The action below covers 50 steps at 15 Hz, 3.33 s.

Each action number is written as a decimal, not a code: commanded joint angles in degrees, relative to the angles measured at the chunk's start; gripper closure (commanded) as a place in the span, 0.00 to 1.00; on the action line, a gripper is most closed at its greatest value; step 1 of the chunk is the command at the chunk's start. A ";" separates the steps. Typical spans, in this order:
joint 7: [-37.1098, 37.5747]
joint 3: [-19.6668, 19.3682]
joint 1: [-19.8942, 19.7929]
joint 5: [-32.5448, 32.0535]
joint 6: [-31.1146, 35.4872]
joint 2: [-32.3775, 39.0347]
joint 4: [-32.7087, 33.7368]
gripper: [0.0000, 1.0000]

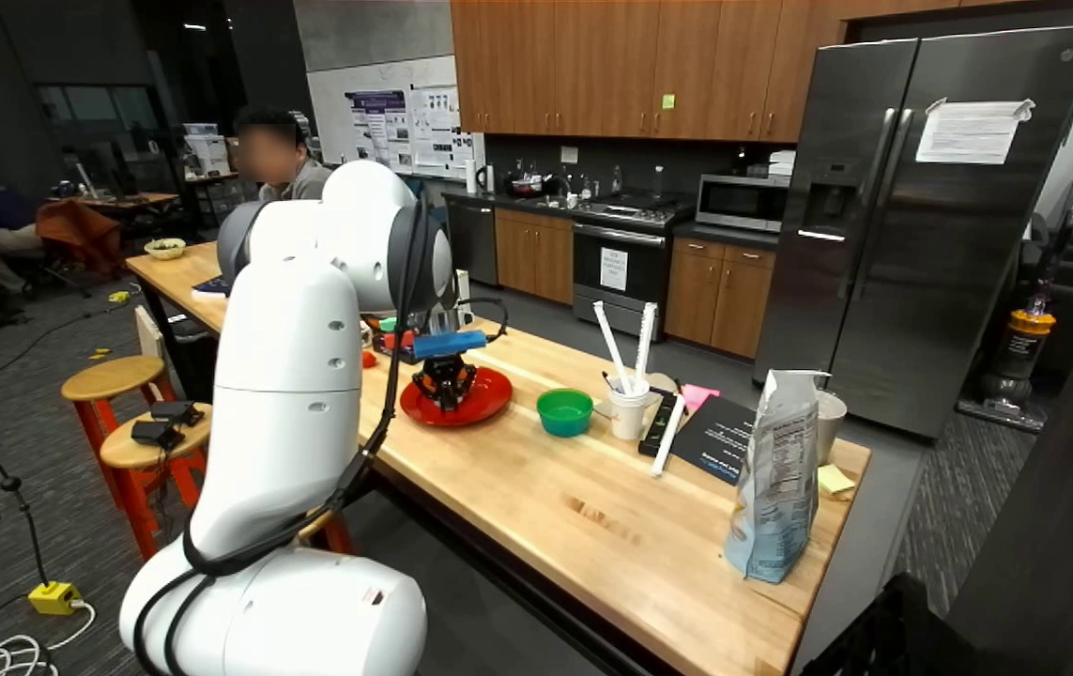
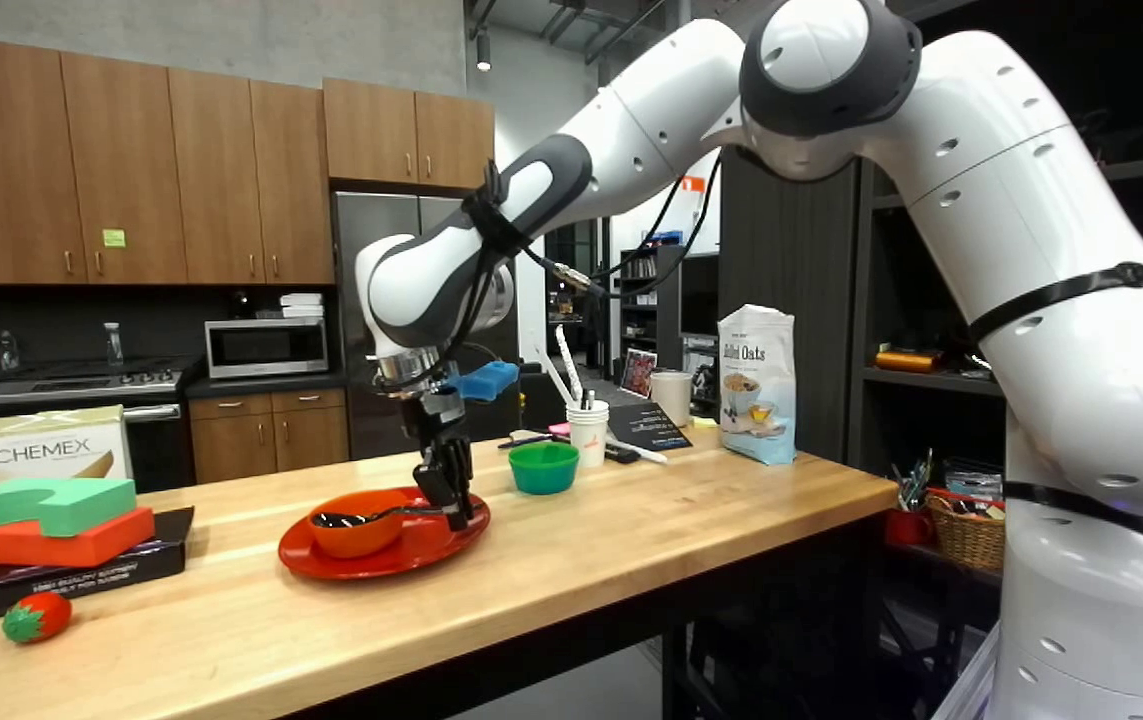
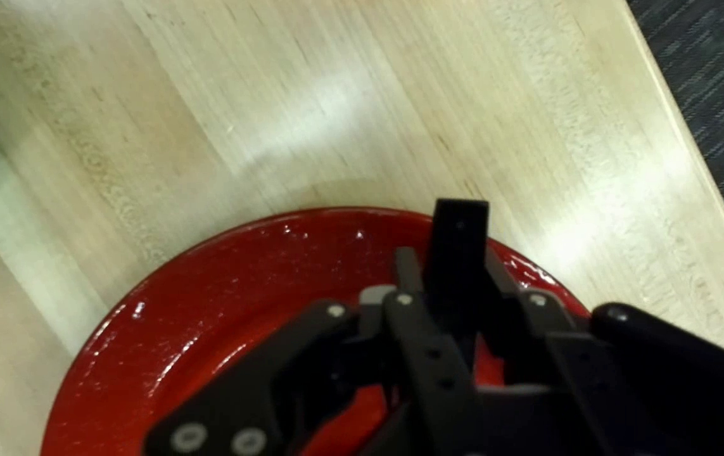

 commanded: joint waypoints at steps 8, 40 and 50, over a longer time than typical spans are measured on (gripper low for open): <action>1.77 -0.40 0.85 -2.09 -0.83 -2.66 -1.21 0.94; 13.20 -0.56 6.50 -33.13 -14.27 0.28 5.40 0.94; 10.14 -0.61 9.22 -35.18 -22.48 0.95 9.27 0.94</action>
